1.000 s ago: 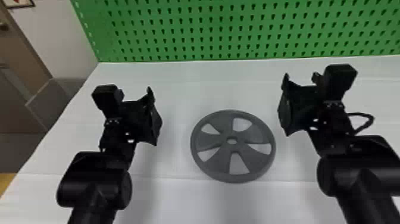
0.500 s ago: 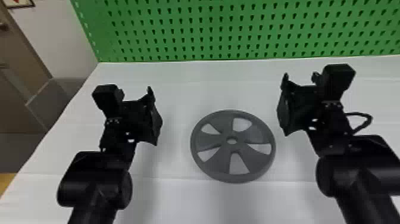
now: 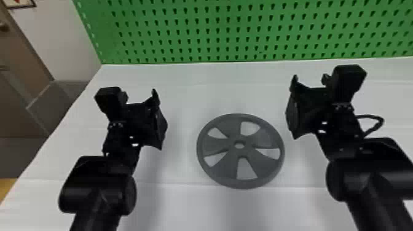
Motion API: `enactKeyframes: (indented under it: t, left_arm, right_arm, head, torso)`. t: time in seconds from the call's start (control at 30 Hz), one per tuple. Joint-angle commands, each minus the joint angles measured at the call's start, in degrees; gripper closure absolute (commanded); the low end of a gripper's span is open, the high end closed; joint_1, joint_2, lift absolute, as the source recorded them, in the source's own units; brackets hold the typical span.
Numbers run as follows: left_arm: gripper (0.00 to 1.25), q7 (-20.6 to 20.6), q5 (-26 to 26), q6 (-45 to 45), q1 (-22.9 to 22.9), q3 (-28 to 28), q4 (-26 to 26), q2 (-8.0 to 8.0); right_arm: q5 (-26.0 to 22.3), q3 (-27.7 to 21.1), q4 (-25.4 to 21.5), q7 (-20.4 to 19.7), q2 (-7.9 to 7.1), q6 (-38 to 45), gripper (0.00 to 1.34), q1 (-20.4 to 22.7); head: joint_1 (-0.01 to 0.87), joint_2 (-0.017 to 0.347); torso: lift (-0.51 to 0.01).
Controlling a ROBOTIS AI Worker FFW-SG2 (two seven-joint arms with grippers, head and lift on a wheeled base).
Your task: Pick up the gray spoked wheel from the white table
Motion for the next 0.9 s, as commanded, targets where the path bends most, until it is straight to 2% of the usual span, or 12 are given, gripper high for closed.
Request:
enactKeyframes:
  t: [0.0,0.27,0.43,0.47,0.57,0.63,0.73,0.87]
  left_arm:
    - [0.36,0.0,0.0,-0.1,0.0,-0.1,0.0,0.0]
    - [0.36,0.0,0.0,-0.1,0.0,0.1,0.0,0.0]
    - [0.36,0.0,-0.2,-0.2,-0.1,0.0,0.0,0.0]
    - [0.36,0.0,-0.2,-0.2,-0.1,0.0,0.0,0.0]
    - [0.36,0.0,-0.2,-0.2,-0.1,0.0,0.0,0.0]
    - [0.36,0.0,-0.2,-0.2,-0.1,0.1,0.0,0.0]
    - [0.36,0.0,-0.2,-0.5,0.0,0.1,0.0,0.0]
    - [0.36,0.0,-0.2,-0.6,0.1,0.2,0.0,0.0]
  right_arm:
    - [-0.6,0.0,-0.1,0.0,-0.06,1.7,0.46,-0.5]
    - [-1.0,-0.4,-6.0,-2.5,0.29,16.7,0.46,-3.0]
    - [-1.0,-0.8,-10.5,-3.1,0.38,31.0,0.46,-7.1]
    - [-1.4,-0.8,-10.9,-3.3,0.38,33.0,0.46,-7.8]
    - [-6.0,-0.7,-12.0,-8.0,-0.06,39.7,0.46,-9.9]
    - [-6.7,-0.7,-12.9,-9.7,-0.15,45.9,0.45,-11.7]
    - [-6.7,-0.2,-13.2,-9.9,-0.68,54.3,0.45,-15.1]
    - [-7.2,-0.4,-13.1,-11.1,-0.5,58.4,0.45,-17.3]
  head:
    - [0.779,0.146]
    - [0.779,0.146]
    - [0.779,0.146]
    - [0.779,0.146]
    - [0.779,0.146]
    - [0.779,0.146]
    - [0.779,0.146]
    - [0.779,0.146]
  torso:
    - [-0.065]
    - [-0.065]
    - [-0.065]
    - [-0.065]
    - [-0.065]
    - [-0.065]
    - [-0.065]
    - [-0.065]
